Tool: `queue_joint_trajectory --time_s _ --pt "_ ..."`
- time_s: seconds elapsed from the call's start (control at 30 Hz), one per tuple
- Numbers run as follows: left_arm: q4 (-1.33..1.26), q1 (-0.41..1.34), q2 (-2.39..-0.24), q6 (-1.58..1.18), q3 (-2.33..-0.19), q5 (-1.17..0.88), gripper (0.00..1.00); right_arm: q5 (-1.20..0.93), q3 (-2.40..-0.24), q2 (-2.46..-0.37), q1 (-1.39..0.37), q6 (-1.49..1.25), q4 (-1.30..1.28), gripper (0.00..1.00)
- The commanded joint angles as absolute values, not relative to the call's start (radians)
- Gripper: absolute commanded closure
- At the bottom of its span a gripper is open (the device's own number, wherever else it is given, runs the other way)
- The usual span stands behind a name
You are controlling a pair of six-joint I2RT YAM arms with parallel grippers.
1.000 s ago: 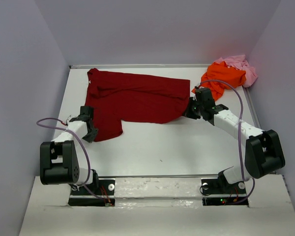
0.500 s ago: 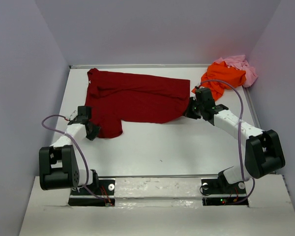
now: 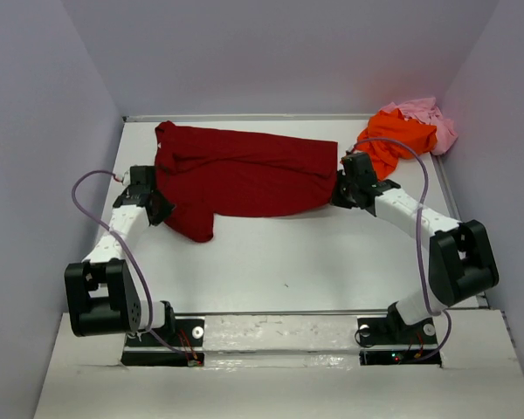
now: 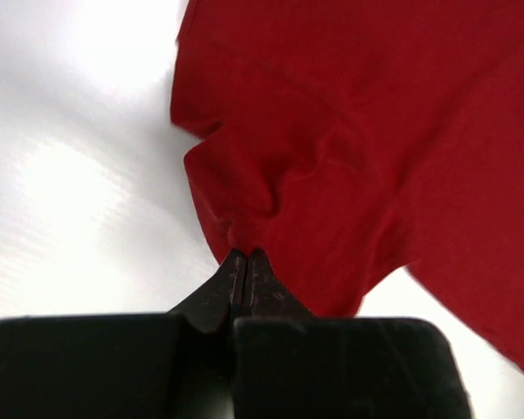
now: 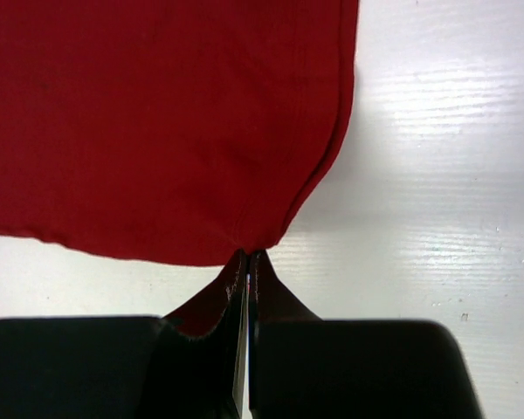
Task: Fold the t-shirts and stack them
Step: Grap the side of the flattened tshirt closest away from the robot with both arms, then fold the other side of the tshirt into a rectangle
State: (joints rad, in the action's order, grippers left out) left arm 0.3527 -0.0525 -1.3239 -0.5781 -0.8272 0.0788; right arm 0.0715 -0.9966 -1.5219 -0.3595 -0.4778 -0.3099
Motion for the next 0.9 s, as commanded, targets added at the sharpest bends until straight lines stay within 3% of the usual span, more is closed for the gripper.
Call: queue_joint_trajectory --time_s 0.0,0.87 --pt "0.374 -0.055 -1.347 -0.505 -0.954 0.083 1.0 0.147 -1.086 -1.548 -0.359 -0.463 -0.321 1.0" --pt "0.357 -0.061 -1.611 -0.549 -1.345 0.127 1.0 0.383 -1.394 -1.801 -0.322 -0.405 -0.405 1.0"
